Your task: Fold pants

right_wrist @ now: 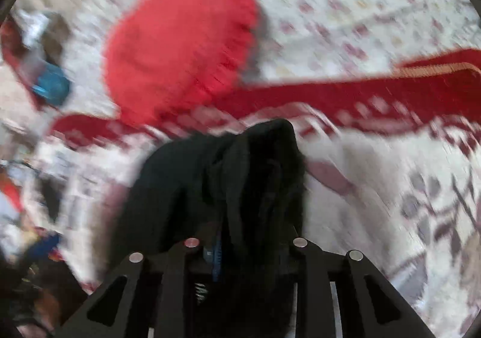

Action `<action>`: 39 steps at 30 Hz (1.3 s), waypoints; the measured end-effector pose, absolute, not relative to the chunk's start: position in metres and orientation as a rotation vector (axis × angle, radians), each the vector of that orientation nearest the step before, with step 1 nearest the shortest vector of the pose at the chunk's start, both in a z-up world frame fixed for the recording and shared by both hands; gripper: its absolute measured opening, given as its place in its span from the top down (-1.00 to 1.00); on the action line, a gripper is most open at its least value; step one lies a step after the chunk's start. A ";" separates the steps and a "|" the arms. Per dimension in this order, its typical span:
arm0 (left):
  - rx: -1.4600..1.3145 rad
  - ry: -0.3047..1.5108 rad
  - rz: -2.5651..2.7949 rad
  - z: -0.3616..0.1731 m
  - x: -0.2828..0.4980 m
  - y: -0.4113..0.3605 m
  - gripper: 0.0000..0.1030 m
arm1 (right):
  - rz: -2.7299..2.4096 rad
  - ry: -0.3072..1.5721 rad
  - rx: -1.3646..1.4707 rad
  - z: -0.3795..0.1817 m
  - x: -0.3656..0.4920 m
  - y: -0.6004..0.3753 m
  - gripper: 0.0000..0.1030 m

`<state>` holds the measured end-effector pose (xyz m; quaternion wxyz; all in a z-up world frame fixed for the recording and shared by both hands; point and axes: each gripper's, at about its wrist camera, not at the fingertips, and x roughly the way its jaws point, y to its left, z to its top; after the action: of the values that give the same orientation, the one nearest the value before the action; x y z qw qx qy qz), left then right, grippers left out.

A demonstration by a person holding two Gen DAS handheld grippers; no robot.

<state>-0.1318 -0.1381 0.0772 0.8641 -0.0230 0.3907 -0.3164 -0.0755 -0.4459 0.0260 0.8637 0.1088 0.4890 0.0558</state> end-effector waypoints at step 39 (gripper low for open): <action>0.026 0.928 -0.514 0.050 -0.080 -0.221 -0.25 | 0.173 0.967 0.174 0.048 -0.121 -0.448 0.23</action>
<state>-0.0805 -0.2207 0.0496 0.8625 0.0122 0.4426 -0.2450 -0.1213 -0.4480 0.0482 0.8782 0.0836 0.4636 0.0829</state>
